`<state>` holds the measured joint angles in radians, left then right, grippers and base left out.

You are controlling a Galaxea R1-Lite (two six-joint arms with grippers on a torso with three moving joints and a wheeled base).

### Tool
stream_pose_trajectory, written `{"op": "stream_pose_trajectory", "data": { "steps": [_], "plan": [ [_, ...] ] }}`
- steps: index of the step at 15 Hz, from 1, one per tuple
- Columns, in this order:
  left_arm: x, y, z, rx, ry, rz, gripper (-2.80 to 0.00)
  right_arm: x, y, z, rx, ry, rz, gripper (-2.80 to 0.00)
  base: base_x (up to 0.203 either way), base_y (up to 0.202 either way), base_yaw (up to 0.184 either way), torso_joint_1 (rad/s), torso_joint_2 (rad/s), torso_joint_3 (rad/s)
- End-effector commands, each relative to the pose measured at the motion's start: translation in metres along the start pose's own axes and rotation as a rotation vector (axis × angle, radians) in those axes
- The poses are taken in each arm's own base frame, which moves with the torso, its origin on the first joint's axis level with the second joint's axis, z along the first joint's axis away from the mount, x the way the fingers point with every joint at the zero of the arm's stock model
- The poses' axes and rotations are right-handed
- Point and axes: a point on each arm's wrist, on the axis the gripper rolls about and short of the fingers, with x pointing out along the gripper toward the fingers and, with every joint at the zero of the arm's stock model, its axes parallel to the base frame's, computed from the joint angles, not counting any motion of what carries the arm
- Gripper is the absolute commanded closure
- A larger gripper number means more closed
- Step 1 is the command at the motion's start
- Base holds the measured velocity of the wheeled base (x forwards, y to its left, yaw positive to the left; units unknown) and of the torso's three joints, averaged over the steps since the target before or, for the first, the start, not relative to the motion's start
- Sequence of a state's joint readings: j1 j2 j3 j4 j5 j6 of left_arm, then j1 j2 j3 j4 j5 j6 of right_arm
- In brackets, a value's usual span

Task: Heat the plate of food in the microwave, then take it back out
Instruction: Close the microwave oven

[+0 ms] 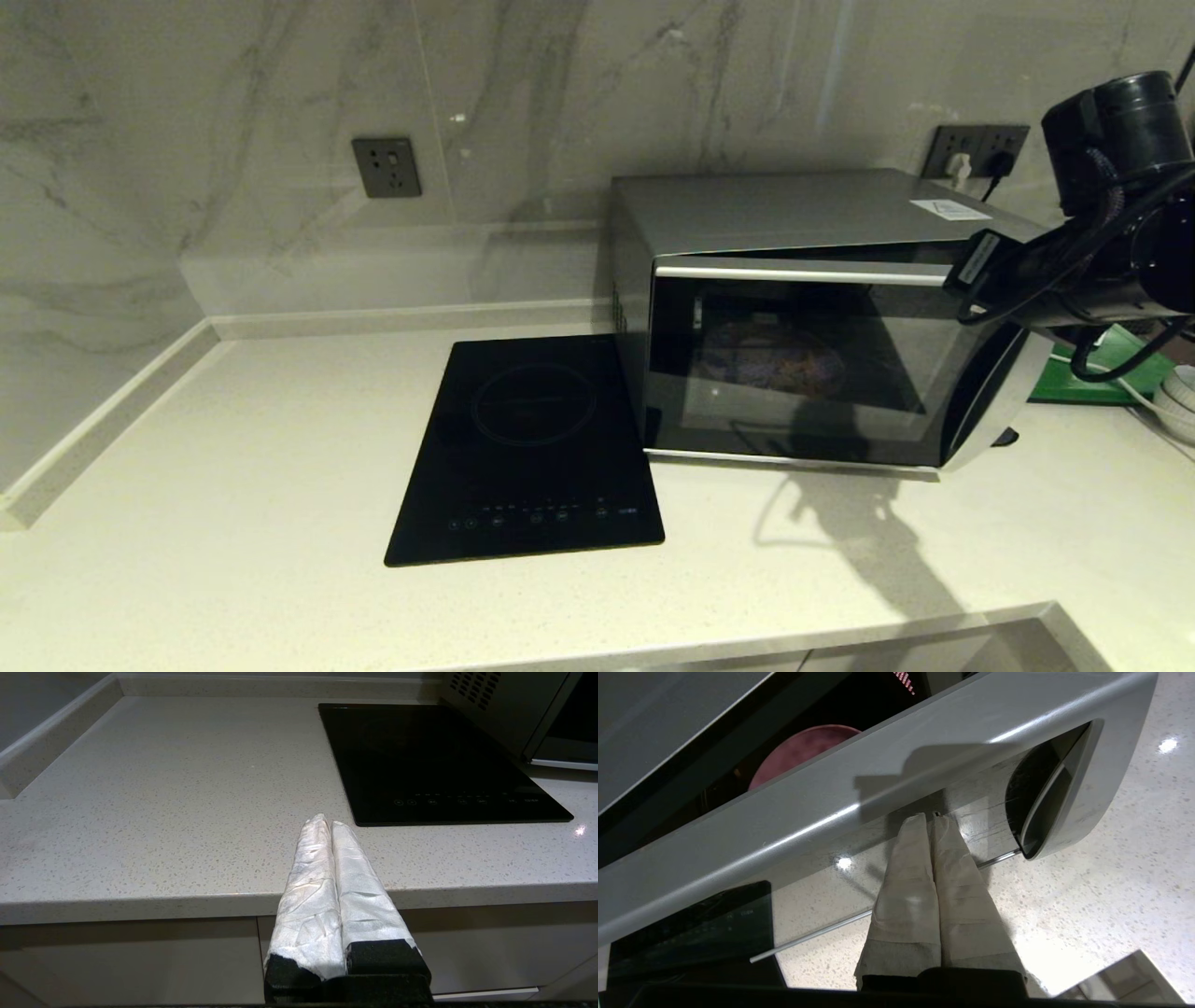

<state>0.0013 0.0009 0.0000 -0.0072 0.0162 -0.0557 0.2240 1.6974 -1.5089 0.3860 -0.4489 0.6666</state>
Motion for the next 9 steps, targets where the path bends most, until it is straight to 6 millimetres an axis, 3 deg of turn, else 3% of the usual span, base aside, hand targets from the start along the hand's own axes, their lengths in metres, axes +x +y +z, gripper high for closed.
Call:
{"op": "stream_pose_trajectory", "data": {
  "steps": [1,9],
  "plan": [
    [0.000,0.000,0.000,-0.001,0.000,0.000,0.00,0.007,0.003,-0.001,0.007,-0.004,0.001,0.00,0.000,0.000,0.000,0.000,0.00,0.000],
    [0.000,0.000,0.000,-0.001,0.000,0.000,0.00,0.023,0.010,0.001,0.024,-0.038,0.016,0.00,0.000,0.000,0.000,0.000,0.00,0.000]
  ]
}}
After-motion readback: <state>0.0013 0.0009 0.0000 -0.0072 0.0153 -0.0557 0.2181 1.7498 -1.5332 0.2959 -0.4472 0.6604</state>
